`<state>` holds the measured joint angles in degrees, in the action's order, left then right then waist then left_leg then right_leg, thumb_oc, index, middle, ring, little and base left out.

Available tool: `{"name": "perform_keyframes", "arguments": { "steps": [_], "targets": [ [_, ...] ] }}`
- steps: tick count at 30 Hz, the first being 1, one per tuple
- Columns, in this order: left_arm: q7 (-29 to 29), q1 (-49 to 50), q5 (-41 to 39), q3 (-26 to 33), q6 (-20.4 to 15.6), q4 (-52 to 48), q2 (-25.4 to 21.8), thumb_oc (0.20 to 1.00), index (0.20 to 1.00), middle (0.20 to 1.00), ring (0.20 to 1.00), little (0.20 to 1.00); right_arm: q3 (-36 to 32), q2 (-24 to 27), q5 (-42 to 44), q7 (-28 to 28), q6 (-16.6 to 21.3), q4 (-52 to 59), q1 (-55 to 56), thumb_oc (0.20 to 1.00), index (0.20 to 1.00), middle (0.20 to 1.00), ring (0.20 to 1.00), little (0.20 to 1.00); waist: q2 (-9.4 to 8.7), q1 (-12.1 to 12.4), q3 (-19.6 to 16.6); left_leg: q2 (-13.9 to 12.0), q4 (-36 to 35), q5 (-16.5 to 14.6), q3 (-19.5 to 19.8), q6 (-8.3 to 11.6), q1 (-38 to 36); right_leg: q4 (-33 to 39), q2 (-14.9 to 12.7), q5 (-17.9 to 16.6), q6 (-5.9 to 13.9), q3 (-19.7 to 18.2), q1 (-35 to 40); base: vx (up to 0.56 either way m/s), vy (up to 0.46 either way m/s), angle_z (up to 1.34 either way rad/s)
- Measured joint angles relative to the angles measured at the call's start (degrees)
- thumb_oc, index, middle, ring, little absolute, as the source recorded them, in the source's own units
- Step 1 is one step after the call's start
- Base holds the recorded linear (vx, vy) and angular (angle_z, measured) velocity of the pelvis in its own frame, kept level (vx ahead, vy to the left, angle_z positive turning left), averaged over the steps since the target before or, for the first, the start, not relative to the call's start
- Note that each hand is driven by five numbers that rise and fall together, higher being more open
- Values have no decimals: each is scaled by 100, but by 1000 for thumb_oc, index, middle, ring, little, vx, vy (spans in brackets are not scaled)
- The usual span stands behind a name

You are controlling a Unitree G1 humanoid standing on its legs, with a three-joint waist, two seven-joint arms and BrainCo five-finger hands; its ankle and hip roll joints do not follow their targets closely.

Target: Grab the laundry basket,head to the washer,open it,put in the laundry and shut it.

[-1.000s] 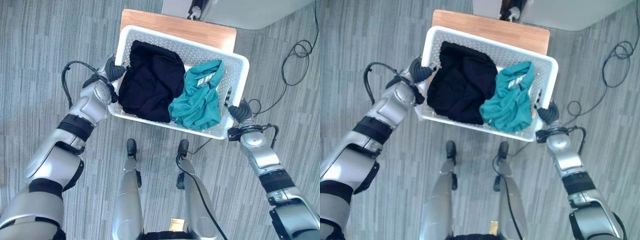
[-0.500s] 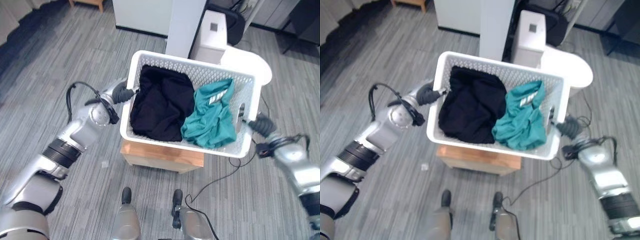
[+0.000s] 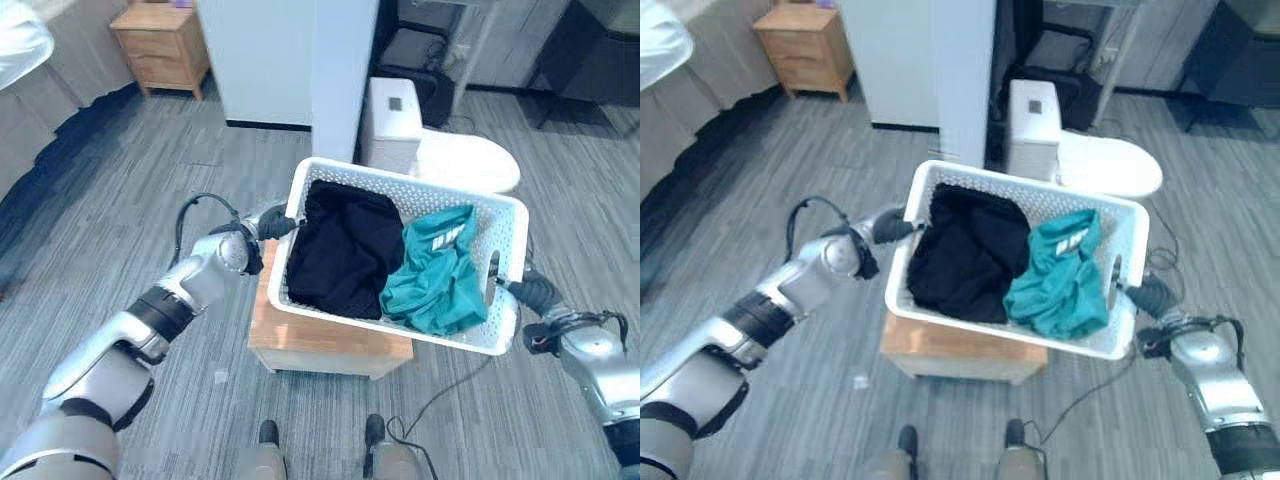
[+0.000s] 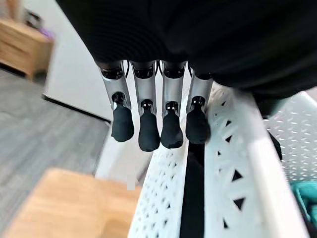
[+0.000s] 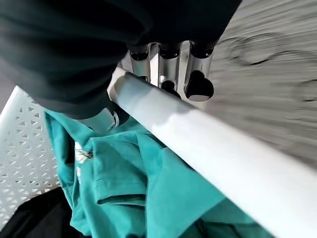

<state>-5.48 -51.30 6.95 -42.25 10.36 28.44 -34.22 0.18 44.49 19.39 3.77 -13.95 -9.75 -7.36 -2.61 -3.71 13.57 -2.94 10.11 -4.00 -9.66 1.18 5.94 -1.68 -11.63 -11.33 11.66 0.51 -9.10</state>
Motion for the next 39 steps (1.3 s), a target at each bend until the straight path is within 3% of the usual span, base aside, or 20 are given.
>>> {"name": "perform_keyframes", "arguments": {
  "steps": [1, 2, 3, 4, 5, 6, 7, 8, 9, 10, 11, 12, 16, 22, 26, 28, 29, 31, 33, 39],
  "targets": [
    [-7, -66, -2, -18, -1, 102, -46, 200, 200, 200, 200, 200, 103, -42, -28, -9, -15, -132, -228, 200, 200, 200, 200, 200, -60, -51, 24, 11, 165, -105, -392, -123, 94, 278, -23, -425, 31, 54, -154, -413, 332, -223],
    [27, -266, -10, -190, -46, 203, -79, 200, 200, 200, 200, 200, 145, -34, -83, -51, -21, -161, -273, 200, 200, 200, 200, 200, -252, -262, 91, 234, 749, -386, -663, -598, 333, 715, -231, 111, -484, 518, -96, -254, 213, -176],
    [22, -275, -15, -248, -61, 206, -63, 200, 200, 200, 200, 200, 207, -27, -109, -132, -26, -254, -348, 200, 200, 200, 200, 200, -68, -181, 103, 107, 638, -451, -600, -887, 371, 596, -291, 609, -487, 855, -203, -224, 253, -189],
    [6, -329, -19, -288, -73, 239, 3, 200, 200, 200, 200, 200, 202, 39, -107, -188, -39, -253, -321, 200, 200, 200, 200, 200, 171, -68, 141, -94, 556, -479, -796, -562, 301, -205, -323, 714, -470, 1152, -517, -281, 225, -142],
    [5, -346, -19, -289, -59, 254, 85, 200, 200, 200, 200, 200, 196, 60, -108, -217, -68, -180, -159, 200, 200, 200, 200, 200, 209, -194, 114, -104, 574, -464, -839, -531, 296, -545, -385, 614, -413, 1119, -416, -293, 277, -115],
    [-16, -416, -25, -352, -45, 194, -32, 200, 200, 200, 200, 200, 278, -41, -119, -254, -100, -198, -124, 200, 200, 200, 200, 200, 106, -237, 116, -209, 879, -512, -1019, -663, 301, -1755, -575, 1093, -372, 1526, -377, -294, 113, -152],
    [7, -489, -25, -371, -128, 482, -182, 200, 200, 200, 200, 200, 477, -302, -191, -200, -98, -147, -130, 200, 200, 200, 200, 200, -130, 91, 92, -410, 787, -505, -1683, -639, -89, -3368, -626, 1920, -488, 1891, -211, -127, 49, -193],
    [5, -491, -30, -369, -106, 575, -259, 200, 200, 200, 200, 200, 643, -299, -227, -130, -98, -122, -188, 200, 200, 200, 200, 200, -90, 234, 90, -458, 618, -399, -1789, -560, -282, -3279, -355, 2172, -340, 1830, 153, -323, -106, -245],
    [13, -506, -32, -321, -111, 581, -373, 200, 200, 200, 200, 200, 817, -303, -228, -104, -95, -98, -261, 200, 200, 200, 200, 200, -94, 446, 4, -443, 371, -269, -1863, -439, -397, -2441, -85, 2330, -188, 1612, 632, -320, -181, -171],
    [28, -585, -45, -260, -158, 606, -433, 200, 200, 200, 200, 200, 894, -293, -228, -98, -85, -101, -372, 200, 200, 200, 200, 200, -97, 564, -24, -460, 368, -235, -1968, -414, -333, -1740, -1, 2391, -242, 1591, 787, -408, -257, -147],
    [43, -588, -95, -115, -153, 657, -403, 200, 200, 200, 200, 200, 990, -295, -230, -105, -83, -169, -523, 200, 200, 200, 200, 200, -25, 606, -25, -535, 377, -186, -2057, -420, -279, -1309, 108, 2267, -552, 1597, 857, -249, -244, -110],
    [56, -555, -215, -70, -143, 688, -392, 200, 200, 200, 200, 200, 1124, -309, -229, -118, -94, -313, -639, 200, 200, 200, 200, 200, 66, 709, -36, -621, 279, 1, -2230, -467, -266, -954, 241, 1934, -696, 1563, 840, -185, -285, -87],
    [57, -291, -350, 215, -208, 552, -368, 200, 200, 200, 200, 200, 1167, -297, -225, -102, -90, -392, -650, 200, 200, 200, 200, 200, 109, 784, -73, -869, 31, 346, -2175, -297, -274, -408, 655, 1502, -936, 1333, 871, -80, -230, -45],
    [50, -1, -418, 134, -218, 598, -26, 200, 200, 200, 200, 200, 946, -165, -165, -108, -52, -455, -304, 200, 200, 200, 200, 200, 91, 703, -68, -1119, -297, 990, -1460, 124, -49, -112, 1171, 1275, -1245, 1669, 912, -137, -182, 25],
    [54, -7, -423, 85, -226, 639, 69, 200, 200, 200, 200, 200, 907, -140, 46, -104, -21, -598, -296, 200, 200, 200, 200, 200, 108, 831, -53, -1005, -251, 1405, 613, 649, 223, -85, 1225, 1205, -1465, 1766, 914, -70, -94, 16],
    [64, -46, -470, 54, -236, 668, 2, 200, 200, 200, 200, 200, 1046, -136, 125, -106, -19, -821, -618, 200, 200, 200, 200, 200, 109, 858, 34, -522, -261, 1230, 1925, 849, 199, -95, 1135, 1203, -1583, 1647, 915, 26, -58, -20],
    [77, -120, -482, -24, -240, 747, -134, 200, 200, 200, 200, 200, 1232, -134, 179, -103, -19, -935, -939, 200, 200, 200, 200, 200, 124, 980, 152, -9, -332, 1048, 2801, 799, 77, -79, 1084, 1115, -1610, 1371, 914, 52, -37, -60],
    [77, -198, -484, -83, -220, 804, -254, 200, 200, 200, 200, 200, 1386, -152, 189, -85, -19, -941, -1079, 200, 200, 200, 200, 200, 217, 1034, 157, 193, -435, 1058, 2866, 742, 91, 17, 1150, 1040, -1548, 1271, 944, 73, -16, -50],
    [91, -378, -484, -85, -223, 809, -288, 200, 200, 200, 200, 200, 1433, -193, 241, -74, -19, -950, -1077, 200, 200, 200, 200, 200, 330, 1025, 230, 108, -486, 881, 2603, 552, 7, 22, 1280, 1027, -1457, 1282, 999, 63, -16, -10],
    [189, -422, -487, -129, -221, 821, -433, 200, 200, 200, 200, 200, 1465, -297, 345, 7, -3, -927, -1083, 200, 200, 200, 200, 200, 328, 1101, 288, 137, -426, 748, 2354, 455, 17, -238, 1273, 1080, -1272, 987, 908, 31, -79, -6]
  ]
}}
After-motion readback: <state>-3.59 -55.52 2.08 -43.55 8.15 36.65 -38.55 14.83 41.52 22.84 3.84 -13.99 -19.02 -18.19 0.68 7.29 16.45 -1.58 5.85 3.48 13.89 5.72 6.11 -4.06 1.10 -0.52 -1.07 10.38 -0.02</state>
